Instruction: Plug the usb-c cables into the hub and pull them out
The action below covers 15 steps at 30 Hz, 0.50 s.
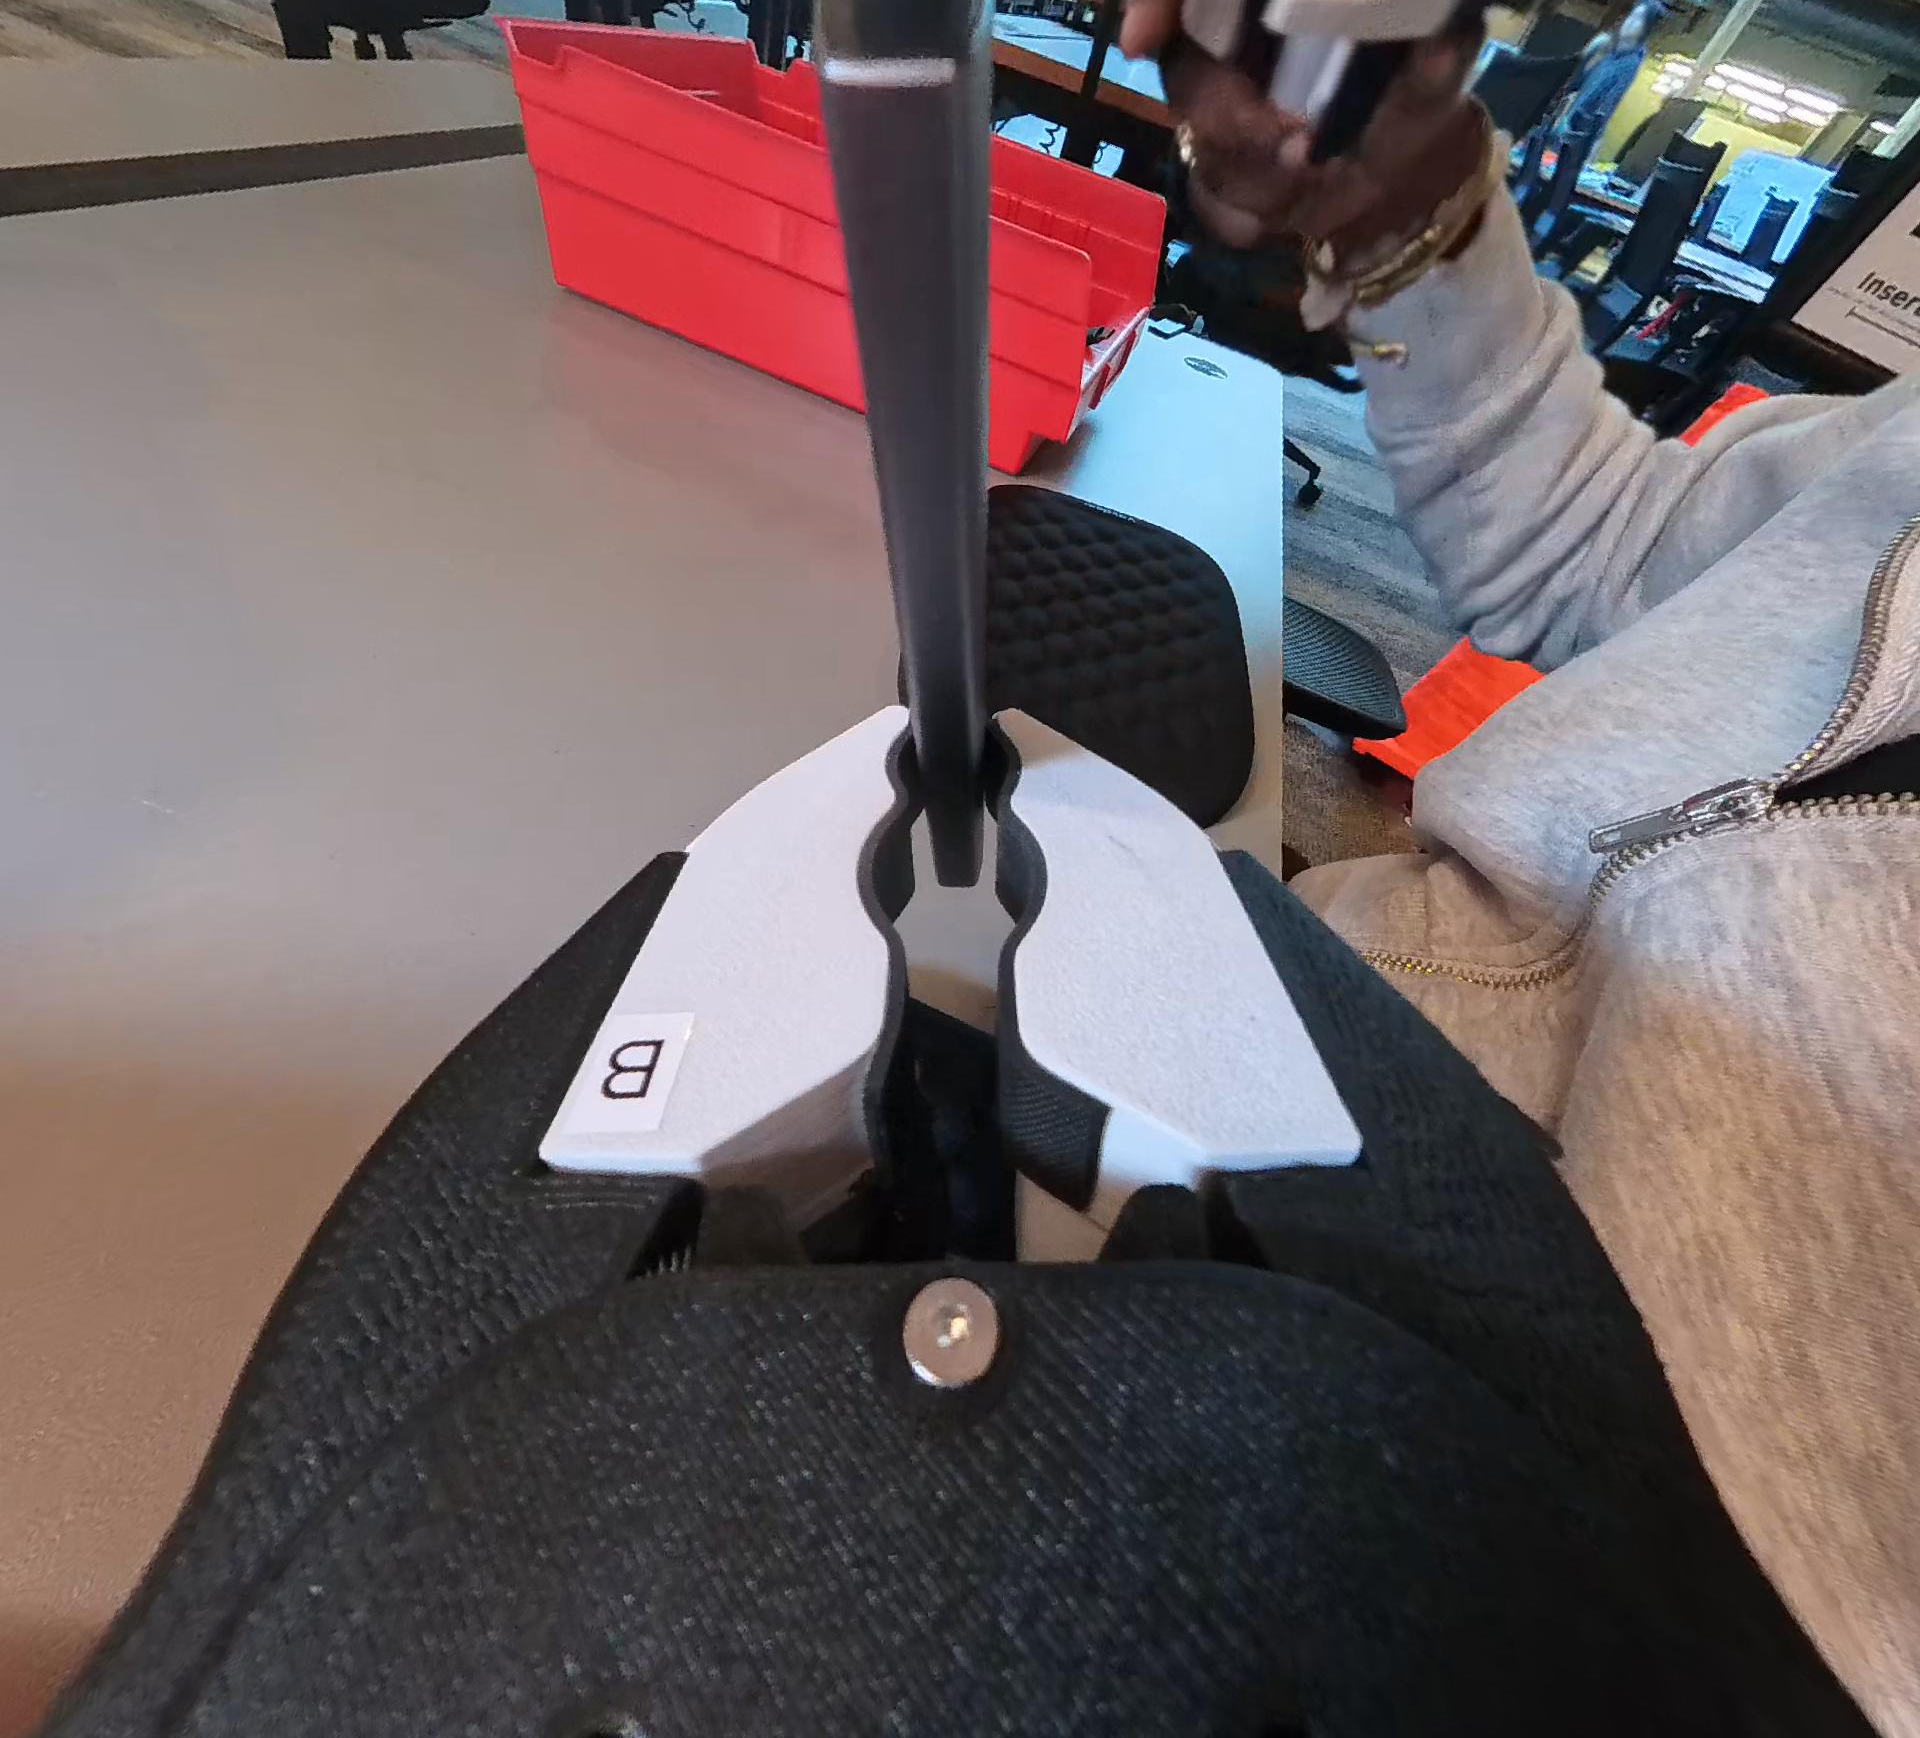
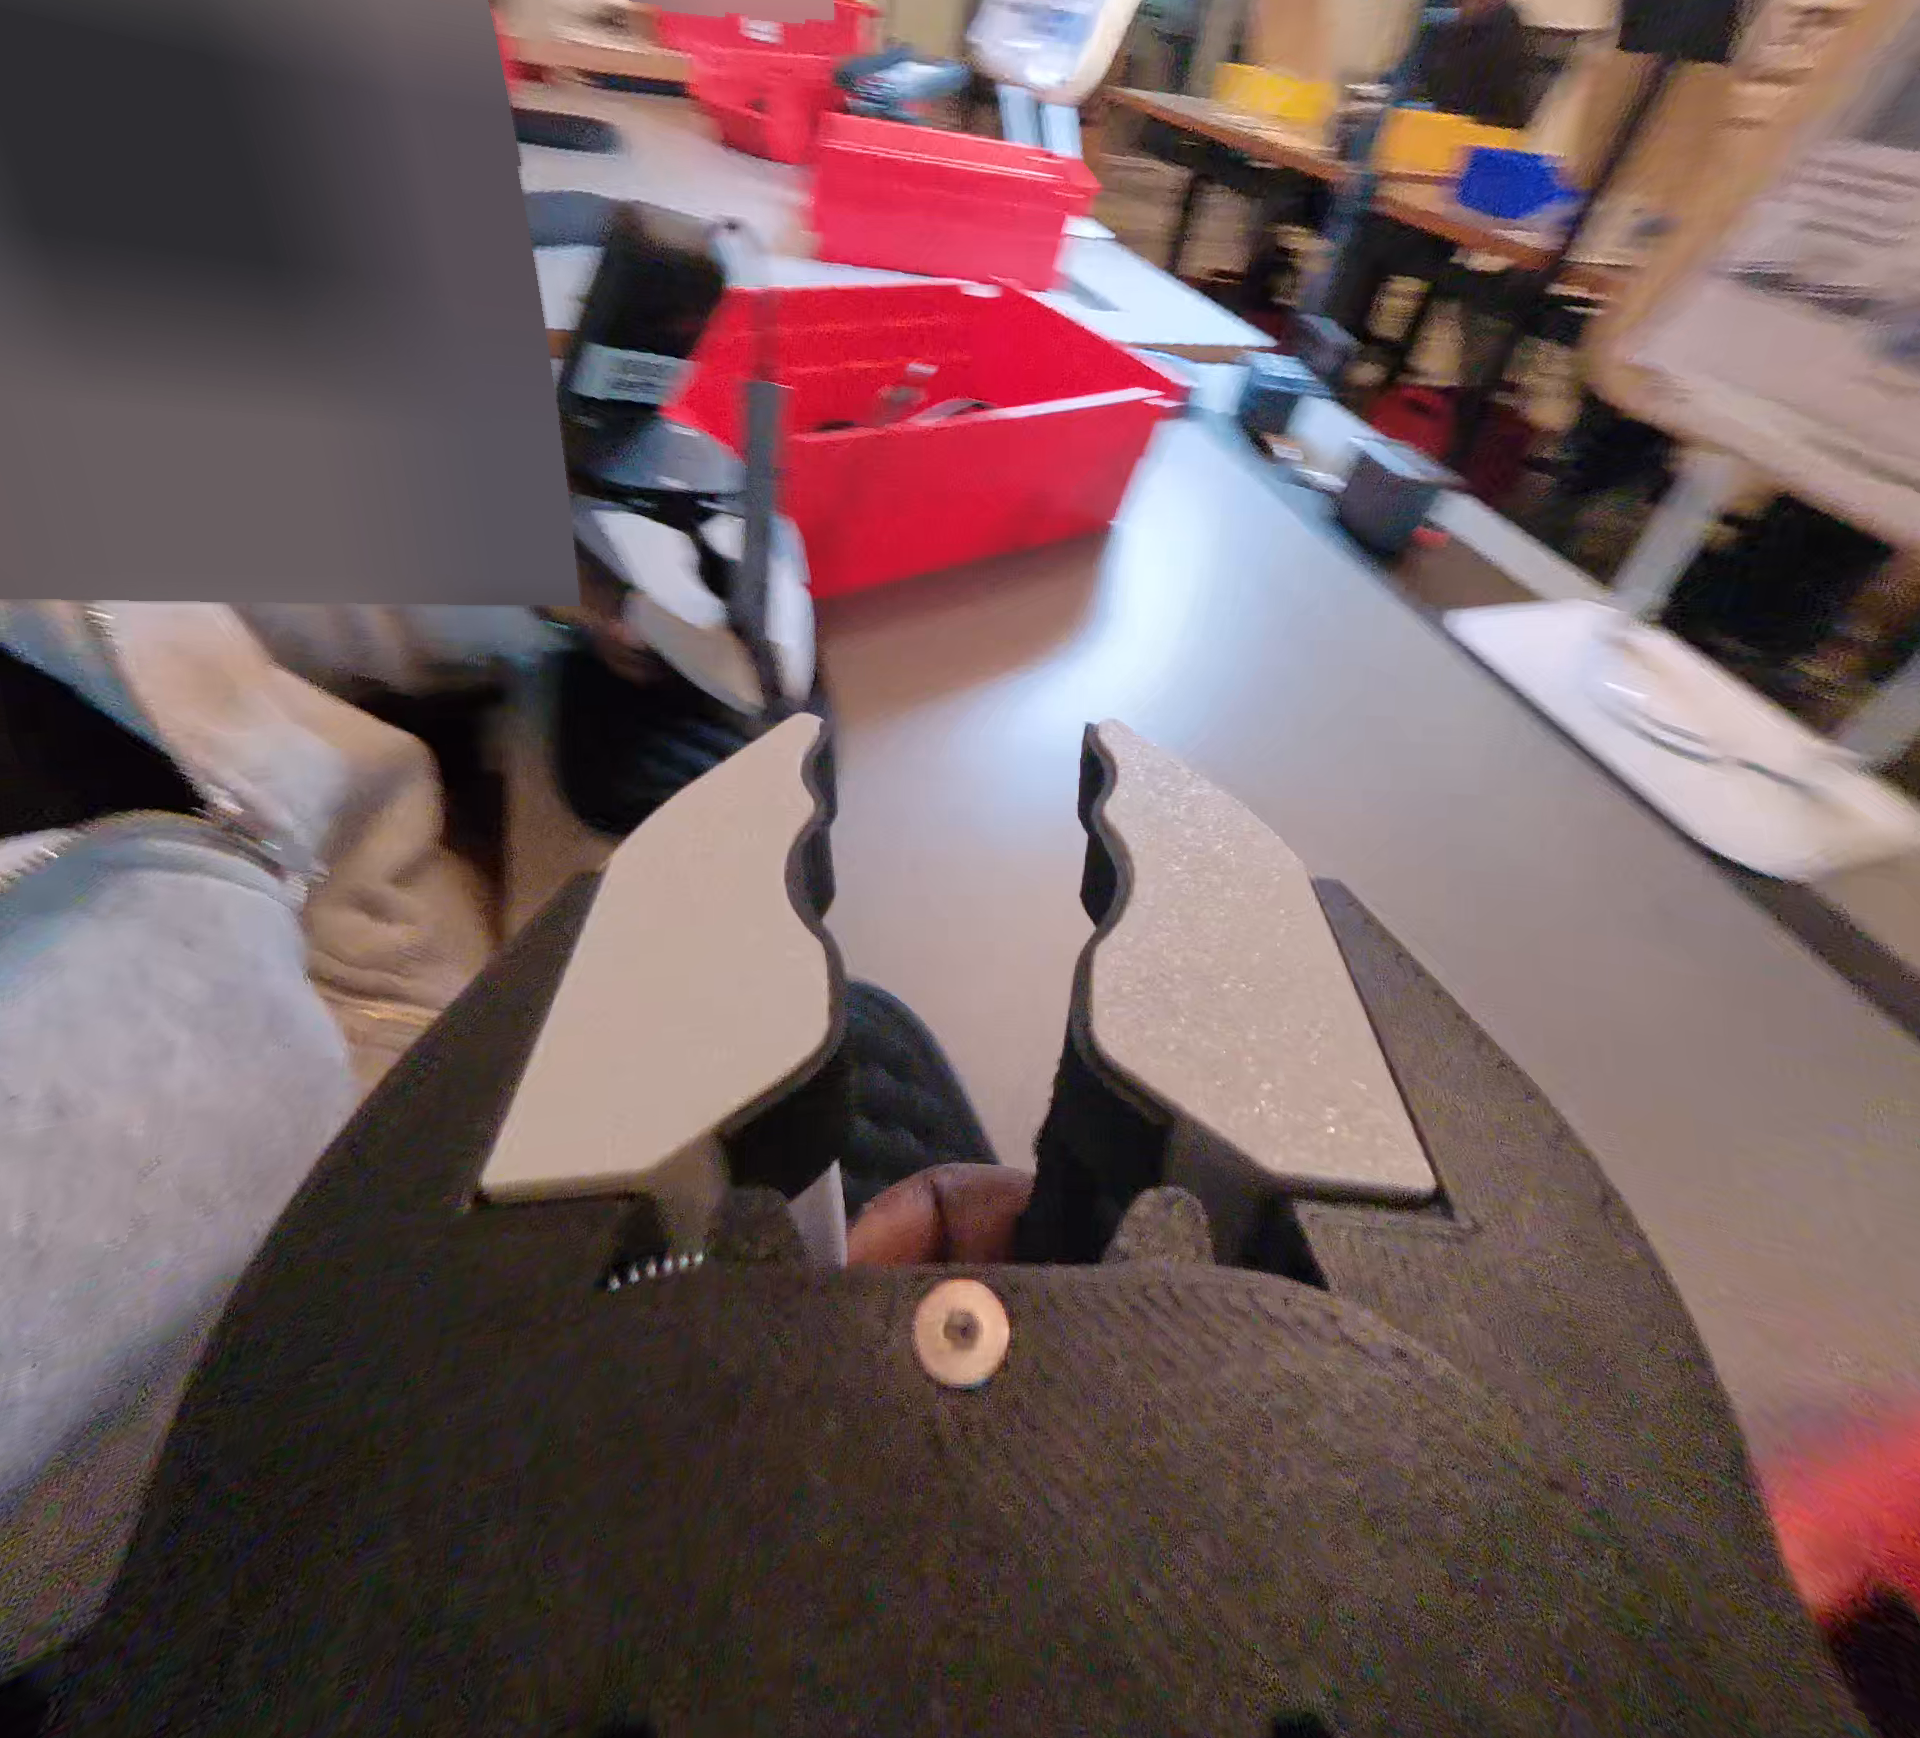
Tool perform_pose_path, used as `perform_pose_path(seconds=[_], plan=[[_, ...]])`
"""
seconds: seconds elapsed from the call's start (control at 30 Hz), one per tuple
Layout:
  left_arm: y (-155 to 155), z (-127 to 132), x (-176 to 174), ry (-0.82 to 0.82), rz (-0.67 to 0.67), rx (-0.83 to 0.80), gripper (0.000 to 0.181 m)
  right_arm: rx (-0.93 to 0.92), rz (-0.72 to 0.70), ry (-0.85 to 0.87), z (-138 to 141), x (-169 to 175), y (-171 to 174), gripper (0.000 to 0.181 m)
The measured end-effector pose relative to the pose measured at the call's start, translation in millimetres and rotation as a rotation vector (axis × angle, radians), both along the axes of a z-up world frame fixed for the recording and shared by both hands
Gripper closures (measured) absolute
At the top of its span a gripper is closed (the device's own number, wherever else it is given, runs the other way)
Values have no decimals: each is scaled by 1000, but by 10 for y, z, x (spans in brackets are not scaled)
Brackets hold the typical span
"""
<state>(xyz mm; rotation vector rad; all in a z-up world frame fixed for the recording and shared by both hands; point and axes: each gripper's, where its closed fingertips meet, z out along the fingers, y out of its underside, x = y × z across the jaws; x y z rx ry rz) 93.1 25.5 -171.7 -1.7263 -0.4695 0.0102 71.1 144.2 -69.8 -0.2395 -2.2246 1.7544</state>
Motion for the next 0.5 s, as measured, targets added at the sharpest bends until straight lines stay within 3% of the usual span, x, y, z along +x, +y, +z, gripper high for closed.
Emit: perform_pose_path(seconds=[0.13, 0.23, 0.4, 0.5], plan=[[8, -3, 19, 7, -12, -6, 171, 47, 214, -55, -307, 227, -949, 137], [0, 15, 22, 9, -14, 9, 171, 67, 280, -86, -471, 195, -1416, 141], [-7, 34, 28, 5, -22, 28, 171, 34, 369, -143, -518, 232, -1750, 150], [-13, 50, 33, 17, -19, 36, 171, 2, 372, -117, -478, 233, -1803, 167]])
